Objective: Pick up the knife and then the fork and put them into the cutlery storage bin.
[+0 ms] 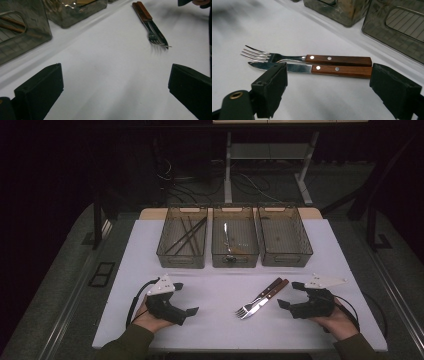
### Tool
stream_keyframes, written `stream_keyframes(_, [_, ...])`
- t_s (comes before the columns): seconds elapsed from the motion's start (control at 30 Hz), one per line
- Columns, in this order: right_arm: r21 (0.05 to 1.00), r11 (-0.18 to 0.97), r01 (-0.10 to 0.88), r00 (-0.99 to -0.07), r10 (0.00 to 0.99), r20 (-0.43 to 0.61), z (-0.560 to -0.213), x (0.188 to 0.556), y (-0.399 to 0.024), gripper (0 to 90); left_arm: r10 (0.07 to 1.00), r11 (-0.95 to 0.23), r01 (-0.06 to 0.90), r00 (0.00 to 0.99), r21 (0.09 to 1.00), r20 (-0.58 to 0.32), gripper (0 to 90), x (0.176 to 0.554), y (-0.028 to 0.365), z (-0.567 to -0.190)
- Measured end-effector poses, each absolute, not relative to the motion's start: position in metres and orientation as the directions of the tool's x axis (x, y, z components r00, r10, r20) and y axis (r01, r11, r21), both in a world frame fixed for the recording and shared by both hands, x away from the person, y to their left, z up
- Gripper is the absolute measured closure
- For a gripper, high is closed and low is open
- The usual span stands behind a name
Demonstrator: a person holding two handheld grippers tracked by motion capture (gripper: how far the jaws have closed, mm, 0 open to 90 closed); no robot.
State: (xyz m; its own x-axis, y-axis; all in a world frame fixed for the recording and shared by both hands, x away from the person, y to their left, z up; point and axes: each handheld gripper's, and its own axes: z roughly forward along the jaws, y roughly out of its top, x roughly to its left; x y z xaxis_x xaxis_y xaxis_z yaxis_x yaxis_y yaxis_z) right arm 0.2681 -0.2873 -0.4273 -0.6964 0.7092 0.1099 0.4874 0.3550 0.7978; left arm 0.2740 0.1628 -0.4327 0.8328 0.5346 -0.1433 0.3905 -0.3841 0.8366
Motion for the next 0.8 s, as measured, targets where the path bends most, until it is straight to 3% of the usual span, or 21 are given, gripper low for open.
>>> stream_keyframes(0.23, [0.784,0.406,0.470,-0.730,0.678,0.087,-0.422,0.273,-0.285,16.2,0.525,-0.397,0.394,0.838,0.829,-0.147,0.0,0.273,0.163,-0.434])
stream_keyframes(0.57, [0.770,0.421,0.480,-0.748,0.655,0.108,-0.418,0.287,-0.277,64.9,0.518,-0.410,0.390,0.843,0.825,-0.142,0.0,0.273,0.160,-0.435])
stream_keyframes(0.8, [0.735,0.481,0.478,-0.774,0.626,0.093,-0.425,0.302,-0.262,86.1,0.517,-0.410,0.392,0.844,0.823,-0.144,0.0,0.273,0.159,-0.436])
